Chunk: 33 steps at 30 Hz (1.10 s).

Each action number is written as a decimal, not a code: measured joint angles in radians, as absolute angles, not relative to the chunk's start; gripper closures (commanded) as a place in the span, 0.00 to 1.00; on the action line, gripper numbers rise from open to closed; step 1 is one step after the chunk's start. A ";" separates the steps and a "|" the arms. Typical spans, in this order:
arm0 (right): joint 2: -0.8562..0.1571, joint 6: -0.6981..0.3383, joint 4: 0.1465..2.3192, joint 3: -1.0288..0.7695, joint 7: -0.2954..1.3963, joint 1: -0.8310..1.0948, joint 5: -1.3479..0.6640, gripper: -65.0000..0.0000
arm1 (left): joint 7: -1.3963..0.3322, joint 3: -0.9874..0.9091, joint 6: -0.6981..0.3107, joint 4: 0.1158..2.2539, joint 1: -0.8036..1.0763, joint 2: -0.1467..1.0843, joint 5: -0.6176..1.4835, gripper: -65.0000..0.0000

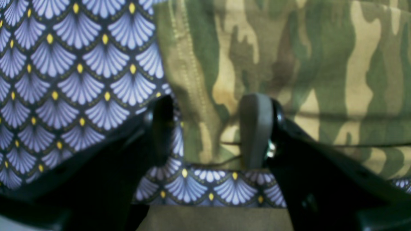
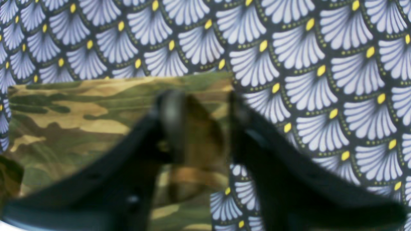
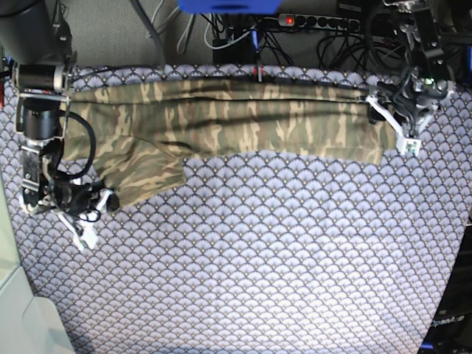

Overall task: Fold the T-shirt properly
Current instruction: 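Fold the sleeve flap up onto the folded strip with the right gripper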

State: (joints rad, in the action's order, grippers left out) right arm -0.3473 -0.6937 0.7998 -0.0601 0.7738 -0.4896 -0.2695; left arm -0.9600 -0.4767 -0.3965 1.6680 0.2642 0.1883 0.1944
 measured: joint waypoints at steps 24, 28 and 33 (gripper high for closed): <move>-0.335 -0.699 1.803 -0.146 1.076 -0.075 -0.278 0.99 | -0.960 -0.476 -0.397 1.660 0.260 0.199 0.192 0.50; -0.338 -0.699 1.908 -0.252 1.092 0.018 -0.265 0.99 | -0.960 -0.477 -0.397 1.660 0.260 0.199 0.192 0.50; -0.334 -0.699 1.956 -0.353 1.082 0.098 -0.273 0.99 | -0.958 -0.476 -0.397 1.660 0.260 0.199 0.192 0.50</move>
State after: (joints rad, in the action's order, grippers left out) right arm -0.3344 -0.6987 1.9560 -0.3531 1.0821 0.0978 -0.2726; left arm -0.9585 -0.4763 -0.3965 1.6596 0.2600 0.1989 0.1917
